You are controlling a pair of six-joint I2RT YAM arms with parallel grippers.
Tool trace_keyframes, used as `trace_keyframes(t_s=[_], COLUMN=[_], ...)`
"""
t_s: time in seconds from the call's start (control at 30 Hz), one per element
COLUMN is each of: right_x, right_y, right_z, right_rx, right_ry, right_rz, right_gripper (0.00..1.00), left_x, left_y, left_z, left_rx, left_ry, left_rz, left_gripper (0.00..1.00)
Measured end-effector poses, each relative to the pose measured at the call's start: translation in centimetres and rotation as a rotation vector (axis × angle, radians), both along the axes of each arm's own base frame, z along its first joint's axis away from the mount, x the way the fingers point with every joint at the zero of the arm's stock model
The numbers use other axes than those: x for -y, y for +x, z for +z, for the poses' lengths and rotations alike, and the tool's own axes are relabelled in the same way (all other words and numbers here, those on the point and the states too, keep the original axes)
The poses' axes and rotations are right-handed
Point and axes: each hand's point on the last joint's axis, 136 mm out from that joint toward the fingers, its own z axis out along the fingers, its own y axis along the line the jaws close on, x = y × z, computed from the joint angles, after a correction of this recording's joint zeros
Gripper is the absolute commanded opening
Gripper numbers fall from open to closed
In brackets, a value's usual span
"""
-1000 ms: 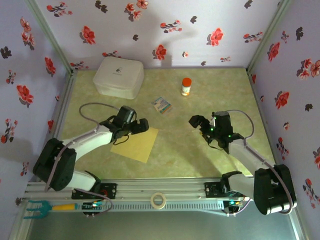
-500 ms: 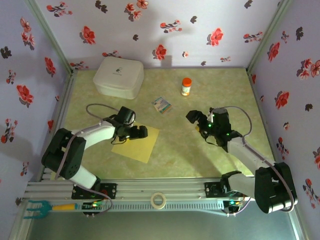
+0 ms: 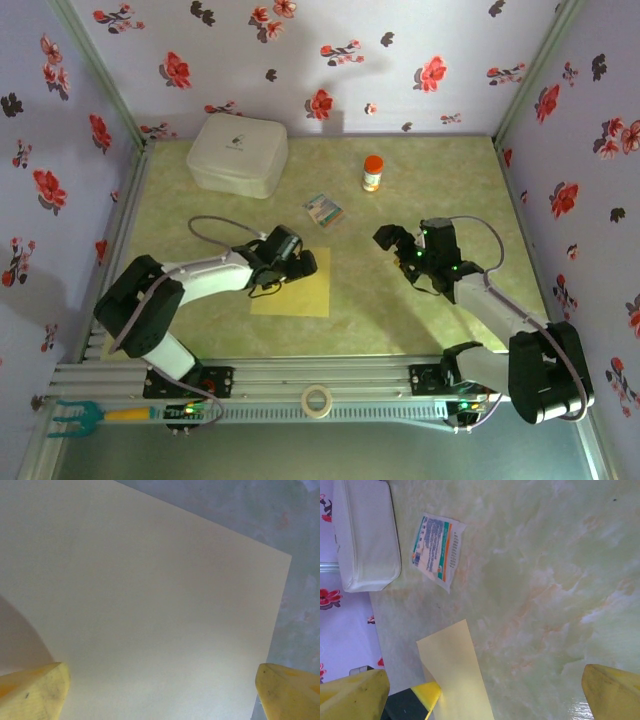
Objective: Fold a paper plane with a square sheet of paper (pick it up from the middle)
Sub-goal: Rotate the square sheet of paper at the center of the table, then first fold the square sheet of paper in half at the center of the table.
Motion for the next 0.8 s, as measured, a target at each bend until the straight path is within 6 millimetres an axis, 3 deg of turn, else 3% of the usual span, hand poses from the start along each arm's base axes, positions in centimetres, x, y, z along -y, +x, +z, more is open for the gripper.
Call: trace_keyframes(t_s=[0.27, 0.43, 0.63, 0.8], right_x=[-0.6, -1.0, -1.0, -1.2], right_y=[0.4, 0.1, -0.4, -0.4], right_z=[1.4, 1.5, 1.0, 0.9], right_rx=[0.038, 0.041, 0.022, 0.012], right_ry=[-0.017, -0.042, -0.067, -0.080], right_rz=[0.038, 0.070, 0.079, 0.093], right_gripper=[0.99, 0.99, 0.99, 0.99], left_x=[-1.8, -2.7, -3.3, -2.5], left_y=[0.7, 0.9, 0.3, 0.1], left_z=[2.6, 4.3, 3.5, 2.3], left_rx=[0.085, 0.144, 0.090, -0.004], left_ry=[0.155, 0.165, 0.176, 0.216], left_rz=[-0.087, -0.154, -0.230, -0.279], left_gripper=[1.00, 1.00, 0.97, 0.94])
